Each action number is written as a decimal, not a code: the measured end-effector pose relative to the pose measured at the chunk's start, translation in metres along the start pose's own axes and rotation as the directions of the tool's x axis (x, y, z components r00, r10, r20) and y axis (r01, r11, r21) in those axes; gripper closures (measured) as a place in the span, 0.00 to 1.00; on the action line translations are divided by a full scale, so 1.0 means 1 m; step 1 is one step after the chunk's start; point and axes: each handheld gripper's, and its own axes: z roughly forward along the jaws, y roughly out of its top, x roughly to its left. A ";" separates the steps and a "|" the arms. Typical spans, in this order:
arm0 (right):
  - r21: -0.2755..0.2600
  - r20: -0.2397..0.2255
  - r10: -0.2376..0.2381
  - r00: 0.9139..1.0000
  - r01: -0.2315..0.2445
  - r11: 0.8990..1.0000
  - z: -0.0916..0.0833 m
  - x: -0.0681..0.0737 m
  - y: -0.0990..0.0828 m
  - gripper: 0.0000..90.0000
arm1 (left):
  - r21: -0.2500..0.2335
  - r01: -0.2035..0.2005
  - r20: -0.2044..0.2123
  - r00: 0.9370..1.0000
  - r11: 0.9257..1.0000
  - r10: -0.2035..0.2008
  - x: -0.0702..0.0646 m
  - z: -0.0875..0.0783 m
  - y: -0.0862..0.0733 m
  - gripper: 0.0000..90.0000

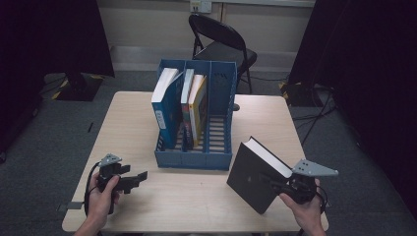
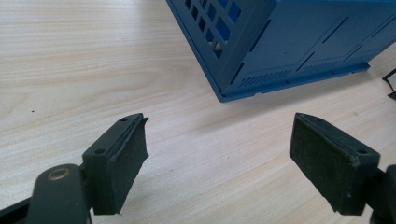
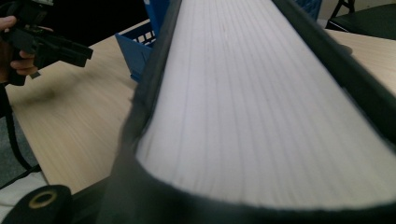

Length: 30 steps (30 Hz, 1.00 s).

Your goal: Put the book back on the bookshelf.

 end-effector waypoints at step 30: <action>-0.051 0.172 0.043 0.984 -0.035 0.998 0.036 -0.024 0.019 0.58 | 0.022 -0.026 -0.006 1.000 0.999 0.026 0.003 0.002 -0.001 0.22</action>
